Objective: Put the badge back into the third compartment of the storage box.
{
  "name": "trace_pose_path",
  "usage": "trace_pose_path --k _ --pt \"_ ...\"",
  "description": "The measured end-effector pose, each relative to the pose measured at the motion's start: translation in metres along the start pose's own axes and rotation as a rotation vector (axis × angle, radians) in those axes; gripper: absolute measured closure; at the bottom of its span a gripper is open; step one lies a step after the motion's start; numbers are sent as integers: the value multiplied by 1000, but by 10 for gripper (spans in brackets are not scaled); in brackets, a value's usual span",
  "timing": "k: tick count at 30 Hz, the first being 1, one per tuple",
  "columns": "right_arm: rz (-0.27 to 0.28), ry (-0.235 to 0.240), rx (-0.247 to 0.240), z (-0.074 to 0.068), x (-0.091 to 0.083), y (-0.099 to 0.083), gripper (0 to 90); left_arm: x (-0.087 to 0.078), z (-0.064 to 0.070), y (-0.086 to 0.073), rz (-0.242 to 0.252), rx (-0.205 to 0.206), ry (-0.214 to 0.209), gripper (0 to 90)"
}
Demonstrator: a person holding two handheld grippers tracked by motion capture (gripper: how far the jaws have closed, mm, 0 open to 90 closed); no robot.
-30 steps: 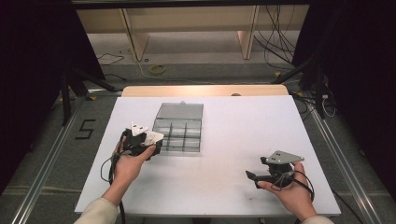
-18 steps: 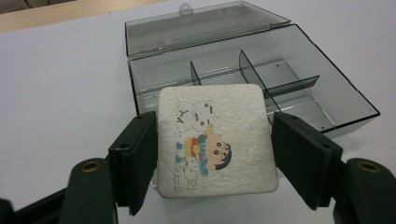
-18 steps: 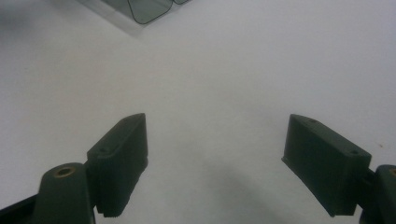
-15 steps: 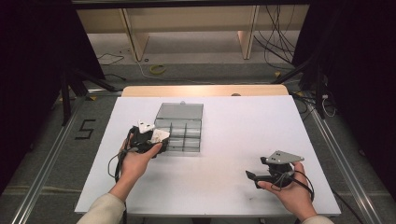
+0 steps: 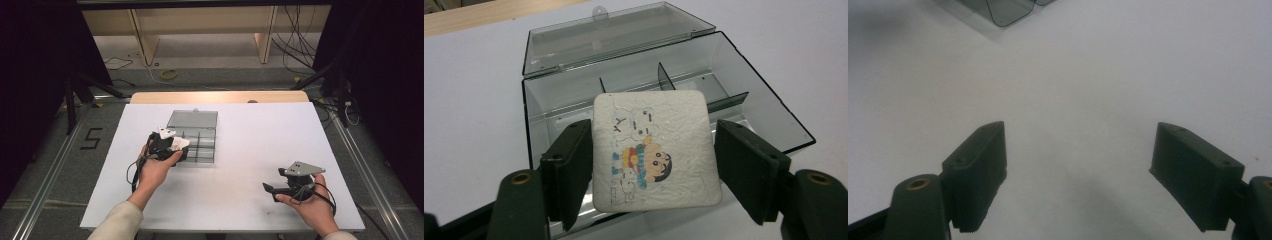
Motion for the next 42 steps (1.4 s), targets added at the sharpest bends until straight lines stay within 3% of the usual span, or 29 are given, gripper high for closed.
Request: trace_pose_path --k 20,42 --pt "8 9 -4 -1 0 1 240 17 14 15 -27 28 3 327" --pt "10 13 -8 -1 1 2 242 41 28 26 -76 29 7 327"
Point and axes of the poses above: each handheld gripper's, and its own axes: x roughly forward along the jaws, y roughly out of its top, z roughly to its right, the point moved 7 cm from there along x, roughly forward along the jaws, and after that the axes turned 4 degrees about y, right-handed, at the moved point
